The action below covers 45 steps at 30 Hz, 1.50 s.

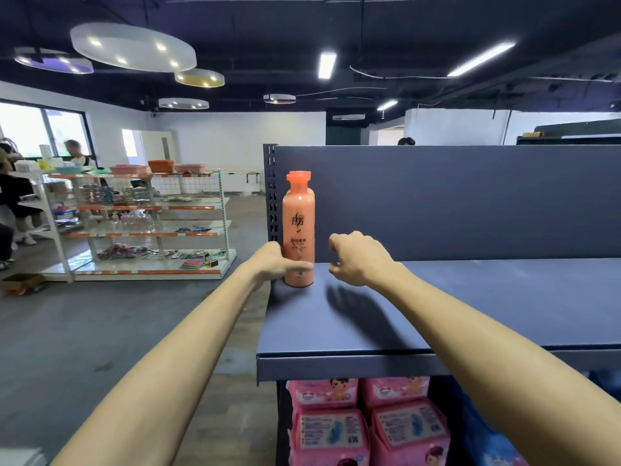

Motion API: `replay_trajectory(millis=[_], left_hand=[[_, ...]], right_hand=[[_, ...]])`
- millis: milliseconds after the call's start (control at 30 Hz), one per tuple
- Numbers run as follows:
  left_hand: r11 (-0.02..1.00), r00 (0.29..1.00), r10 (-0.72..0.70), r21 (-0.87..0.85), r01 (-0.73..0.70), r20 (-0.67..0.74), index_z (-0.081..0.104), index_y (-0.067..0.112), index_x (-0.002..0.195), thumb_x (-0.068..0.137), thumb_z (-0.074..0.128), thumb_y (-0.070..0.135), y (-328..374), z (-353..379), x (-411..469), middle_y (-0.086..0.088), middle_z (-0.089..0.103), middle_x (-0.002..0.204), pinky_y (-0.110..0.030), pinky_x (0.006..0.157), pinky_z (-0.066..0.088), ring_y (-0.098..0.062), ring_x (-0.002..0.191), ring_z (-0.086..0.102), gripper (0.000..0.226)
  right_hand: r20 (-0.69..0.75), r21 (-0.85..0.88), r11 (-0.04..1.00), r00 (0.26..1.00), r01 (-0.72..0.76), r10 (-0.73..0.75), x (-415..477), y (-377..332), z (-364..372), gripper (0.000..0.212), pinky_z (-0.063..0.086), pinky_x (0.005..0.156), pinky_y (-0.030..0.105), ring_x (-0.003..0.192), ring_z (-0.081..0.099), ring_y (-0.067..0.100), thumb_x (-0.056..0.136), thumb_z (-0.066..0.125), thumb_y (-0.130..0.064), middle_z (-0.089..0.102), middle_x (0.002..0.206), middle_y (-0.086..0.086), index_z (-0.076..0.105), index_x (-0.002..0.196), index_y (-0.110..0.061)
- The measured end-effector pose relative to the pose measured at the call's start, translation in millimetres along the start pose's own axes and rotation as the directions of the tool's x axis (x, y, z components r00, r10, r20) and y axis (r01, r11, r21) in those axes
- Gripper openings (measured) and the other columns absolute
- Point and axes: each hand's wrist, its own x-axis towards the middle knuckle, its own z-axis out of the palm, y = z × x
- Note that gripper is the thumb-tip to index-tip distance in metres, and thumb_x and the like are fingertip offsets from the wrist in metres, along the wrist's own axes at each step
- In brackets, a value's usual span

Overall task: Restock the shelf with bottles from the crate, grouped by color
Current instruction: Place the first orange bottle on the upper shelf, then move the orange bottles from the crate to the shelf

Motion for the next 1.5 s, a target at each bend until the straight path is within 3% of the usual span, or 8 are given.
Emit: replay_trajectory(millis=[133, 233, 400, 667, 1100, 1233, 1333, 1500], left_hand=[[0.983, 0.995, -0.051, 0.174, 0.064, -0.081, 0.061, 0.014, 0.077, 0.074, 0.083, 0.034, -4, 2, -16, 0.004, 0.064, 0.076, -0.033, 0.079, 0.05, -0.011, 0.067, 0.055, 0.03], [0.944, 0.984, -0.089, 0.303, 0.132, -0.153, 0.05, 0.017, 0.061, 0.078, 0.078, 0.033, 6, 1, -25, -0.004, 0.055, 0.069, -0.03, 0.053, 0.039, -0.02, 0.065, 0.048, 0.036], [0.868, 0.989, -0.079, 0.479, 0.129, -0.122, 0.049, 0.019, 0.056, 0.073, 0.073, 0.034, 42, 9, -44, 0.0, 0.052, 0.058, -0.023, 0.048, 0.035, -0.019, 0.055, 0.05, 0.034], [0.808, 0.993, 0.09, 0.588, -0.026, -0.08, 0.063, 0.021, 0.071, 0.072, 0.07, 0.039, 86, 67, -56, -0.001, 0.067, 0.079, -0.033, 0.069, 0.057, -0.021, 0.074, 0.065, 0.019], [0.713, 0.892, 0.416, 0.546, -0.441, 0.179, 0.062, 0.023, 0.104, 0.083, 0.065, 0.039, 117, 123, -99, 0.009, 0.061, 0.095, -0.036, 0.082, 0.051, -0.015, 0.09, 0.06, 0.027], [0.622, 0.76, 0.641, 0.509, -0.595, 0.105, 0.058, 0.023, 0.1, 0.084, 0.061, 0.037, 93, 156, -152, 0.008, 0.059, 0.095, -0.036, 0.076, 0.05, -0.016, 0.092, 0.057, 0.021], [0.519, 0.673, 0.727, 0.532, -0.669, 0.138, 0.058, 0.018, 0.098, 0.083, 0.061, 0.031, 66, 188, -185, 0.0, 0.058, 0.095, -0.039, 0.067, 0.05, -0.023, 0.091, 0.056, 0.021], [0.551, 0.695, 0.701, 0.496, -0.671, 0.161, 0.061, 0.017, 0.099, 0.079, 0.053, 0.033, 7, 239, -225, -0.001, 0.059, 0.095, -0.036, 0.06, 0.051, -0.025, 0.087, 0.059, 0.027]], right_hand=[[0.005, -0.002, 1.0, 1.0, 0.011, -0.011, -16, 13, -2, 0.029, 0.046, 0.069, 0.034, 0.085, 0.058, 0.03, 0.09, 0.054, -0.023, 0.059, 0.106, 0.008, 0.054, 0.117, -0.013], [0.003, 0.009, 1.0, 1.0, 0.012, -0.012, -28, 28, -4, 0.029, 0.048, 0.071, 0.035, 0.089, 0.06, 0.031, 0.089, 0.054, -0.023, 0.061, 0.106, 0.008, 0.054, 0.117, -0.013], [-0.005, 0.052, 0.998, 1.0, 0.016, -0.016, -45, 58, -4, 0.03, 0.047, 0.072, 0.035, 0.095, 0.061, 0.031, 0.09, 0.054, -0.025, 0.063, 0.107, 0.007, 0.054, 0.117, -0.013], [-0.007, 0.151, 0.988, 1.0, -0.01, 0.011, -73, 110, -3, 0.033, 0.05, 0.077, 0.036, 0.103, 0.058, 0.029, 0.088, 0.055, -0.027, 0.065, 0.109, 0.004, 0.055, 0.12, -0.018], [-0.087, 0.07, 0.995, 0.993, -0.073, 0.079, -162, 136, -28, 0.03, 0.049, 0.081, 0.036, 0.101, 0.06, 0.028, 0.089, 0.056, -0.03, 0.067, 0.108, 0.002, 0.056, 0.117, -0.02], [-0.159, 0.121, 0.99, 0.983, -0.076, 0.095, -241, 130, -3, 0.018, 0.051, 0.078, 0.038, 0.094, 0.063, 0.027, 0.09, 0.059, -0.031, 0.066, 0.104, -0.002, 0.061, 0.103, -0.019], [-0.279, 0.079, 0.997, 0.959, -0.023, 0.045, -278, 118, 26, 0.019, 0.053, 0.066, 0.039, 0.089, 0.064, 0.031, 0.087, 0.065, -0.025, 0.059, 0.123, 0.003, 0.062, 0.101, -0.012], [-0.26, 0.108, 0.991, 0.96, -0.075, 0.101, -326, 100, 80, 0.022, 0.05, 0.058, 0.035, 0.086, 0.064, 0.027, 0.087, 0.066, -0.023, 0.061, 0.116, 0.002, 0.064, 0.105, -0.012]])
